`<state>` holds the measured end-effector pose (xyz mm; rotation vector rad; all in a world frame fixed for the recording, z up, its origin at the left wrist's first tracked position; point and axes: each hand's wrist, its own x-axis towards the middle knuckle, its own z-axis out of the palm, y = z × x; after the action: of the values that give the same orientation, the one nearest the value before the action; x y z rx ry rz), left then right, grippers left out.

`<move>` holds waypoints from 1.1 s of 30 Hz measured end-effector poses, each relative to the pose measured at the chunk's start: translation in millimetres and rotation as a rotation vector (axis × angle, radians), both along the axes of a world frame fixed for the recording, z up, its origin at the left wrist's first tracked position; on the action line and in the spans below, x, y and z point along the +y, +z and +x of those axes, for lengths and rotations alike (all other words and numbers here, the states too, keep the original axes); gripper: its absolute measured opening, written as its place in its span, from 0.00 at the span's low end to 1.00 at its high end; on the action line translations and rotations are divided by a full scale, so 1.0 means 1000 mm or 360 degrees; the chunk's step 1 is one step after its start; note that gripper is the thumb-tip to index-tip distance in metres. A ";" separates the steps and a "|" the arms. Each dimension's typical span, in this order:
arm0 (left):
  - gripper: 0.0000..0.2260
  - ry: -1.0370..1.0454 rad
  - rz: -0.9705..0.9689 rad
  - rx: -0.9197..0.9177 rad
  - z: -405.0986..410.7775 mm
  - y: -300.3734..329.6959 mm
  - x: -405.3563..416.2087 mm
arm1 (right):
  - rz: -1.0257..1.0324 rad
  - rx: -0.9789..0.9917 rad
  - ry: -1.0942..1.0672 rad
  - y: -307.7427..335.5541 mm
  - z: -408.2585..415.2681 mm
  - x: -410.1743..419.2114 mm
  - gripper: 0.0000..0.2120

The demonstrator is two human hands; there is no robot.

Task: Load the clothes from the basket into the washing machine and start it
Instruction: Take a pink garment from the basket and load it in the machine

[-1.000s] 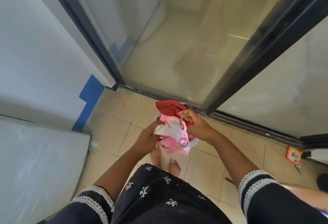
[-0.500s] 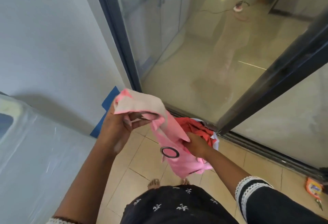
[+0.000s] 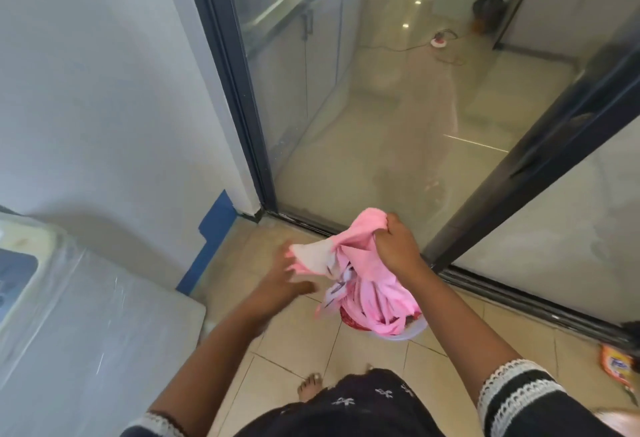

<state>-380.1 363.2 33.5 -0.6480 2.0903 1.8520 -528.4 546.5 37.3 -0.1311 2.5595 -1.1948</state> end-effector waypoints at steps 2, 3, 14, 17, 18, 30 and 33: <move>0.44 -0.0211 -0.0151 0.0037 -0.011 -0.014 0.022 | -0.0074 0.0068 -0.0004 0.021 0.007 -0.013 0.13; 0.48 -0.0279 -0.0332 0.0075 -0.018 -0.019 0.030 | -0.0102 0.0111 0.0012 0.032 0.010 -0.018 0.12; 0.07 0.0070 -0.0261 0.0079 -0.082 -0.013 0.060 | -0.0876 -0.0058 0.0318 0.094 0.020 0.006 0.18; 0.09 0.0244 0.0052 0.0023 -0.089 0.001 0.066 | -0.0722 -0.0070 0.0306 0.070 0.022 0.040 0.35; 0.09 0.0301 0.0203 0.0054 -0.092 0.009 0.069 | -0.0577 -0.0104 0.0270 0.058 0.023 0.053 0.43; 0.11 0.0207 0.0519 -0.0144 -0.086 0.018 0.053 | 0.0101 0.0149 -0.0002 0.002 0.037 0.068 0.20; 0.40 0.0276 0.0117 -0.0320 -0.076 0.000 0.032 | 0.0446 0.0363 0.0025 0.021 0.022 0.081 0.19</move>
<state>-456.5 395.0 33.1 -0.9802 1.8812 1.8554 -506.4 627.9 58.6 -0.2343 2.8874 -0.8451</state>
